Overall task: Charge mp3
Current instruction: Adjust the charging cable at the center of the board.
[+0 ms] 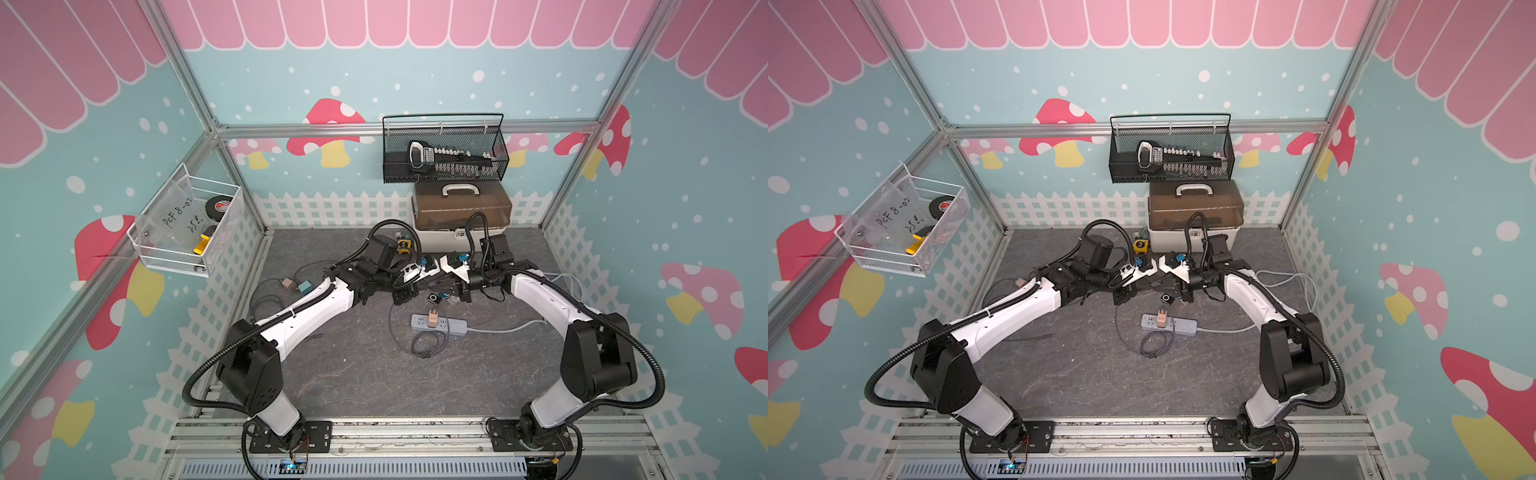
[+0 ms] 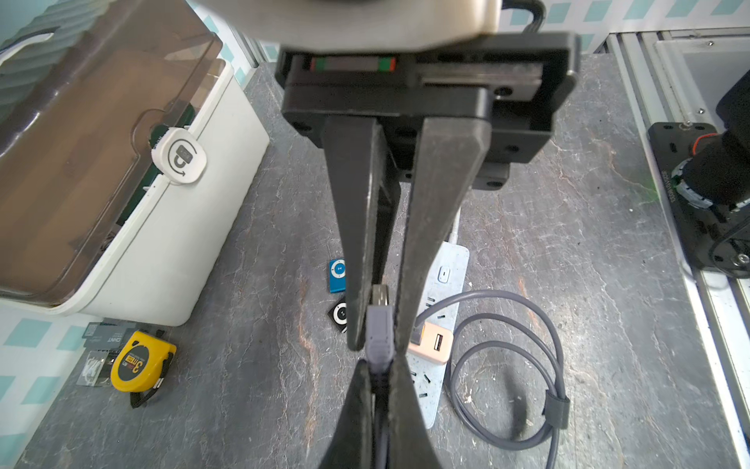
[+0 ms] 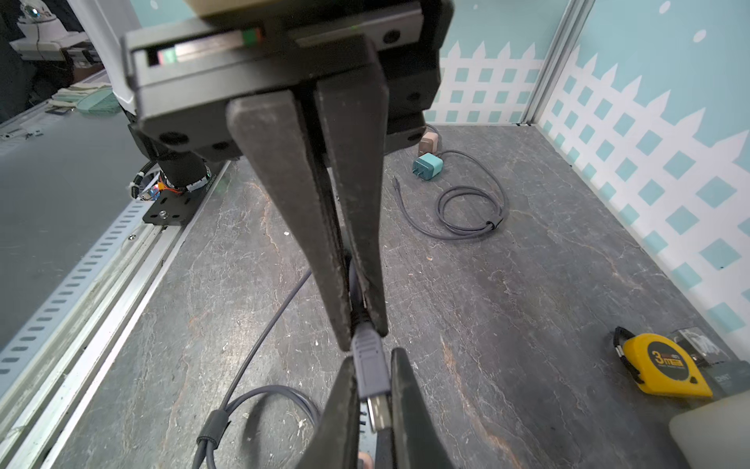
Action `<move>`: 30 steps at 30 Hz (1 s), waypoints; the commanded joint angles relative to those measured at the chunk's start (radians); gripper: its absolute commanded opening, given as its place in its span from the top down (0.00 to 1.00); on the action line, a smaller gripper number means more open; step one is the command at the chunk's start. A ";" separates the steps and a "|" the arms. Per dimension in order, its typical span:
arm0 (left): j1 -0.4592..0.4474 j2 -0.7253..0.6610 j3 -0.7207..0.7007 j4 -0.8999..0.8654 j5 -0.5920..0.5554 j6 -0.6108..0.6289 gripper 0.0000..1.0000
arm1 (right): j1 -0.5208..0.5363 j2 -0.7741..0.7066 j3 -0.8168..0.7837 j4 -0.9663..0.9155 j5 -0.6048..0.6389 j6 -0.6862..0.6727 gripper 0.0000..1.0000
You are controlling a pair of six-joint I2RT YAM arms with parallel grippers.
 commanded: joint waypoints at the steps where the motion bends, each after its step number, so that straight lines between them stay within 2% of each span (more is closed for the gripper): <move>1: -0.004 -0.014 -0.014 0.014 -0.007 0.013 1.00 | 0.003 0.013 0.038 -0.013 -0.051 0.003 0.77; 4: -0.004 -0.012 -0.016 0.010 -0.007 0.015 1.00 | 0.003 0.008 0.039 -0.015 -0.046 0.007 0.72; 6: -0.004 -0.011 -0.017 0.011 -0.010 0.016 1.00 | 0.003 0.009 0.041 -0.017 -0.051 0.008 0.72; 12: -0.004 -0.018 -0.016 0.022 -0.013 0.014 1.00 | 0.003 0.028 0.056 -0.059 -0.065 -0.007 0.93; 14: -0.004 -0.018 -0.015 0.025 -0.012 0.010 1.00 | 0.003 0.030 0.062 -0.070 -0.068 -0.017 0.97; 17: -0.003 -0.022 -0.022 0.037 -0.011 -0.012 0.80 | 0.001 0.026 0.064 -0.067 -0.068 -0.018 1.00; 21: 0.024 -0.070 -0.125 0.166 0.028 -0.101 0.70 | -0.008 0.025 0.071 -0.067 -0.092 -0.014 1.00; 26: 0.054 -0.106 -0.222 0.308 0.093 -0.230 0.69 | -0.016 0.028 0.081 -0.067 -0.113 -0.003 1.00; 30: 0.078 -0.124 -0.298 0.489 0.146 -0.357 0.69 | -0.020 0.030 0.086 -0.072 -0.121 0.008 1.00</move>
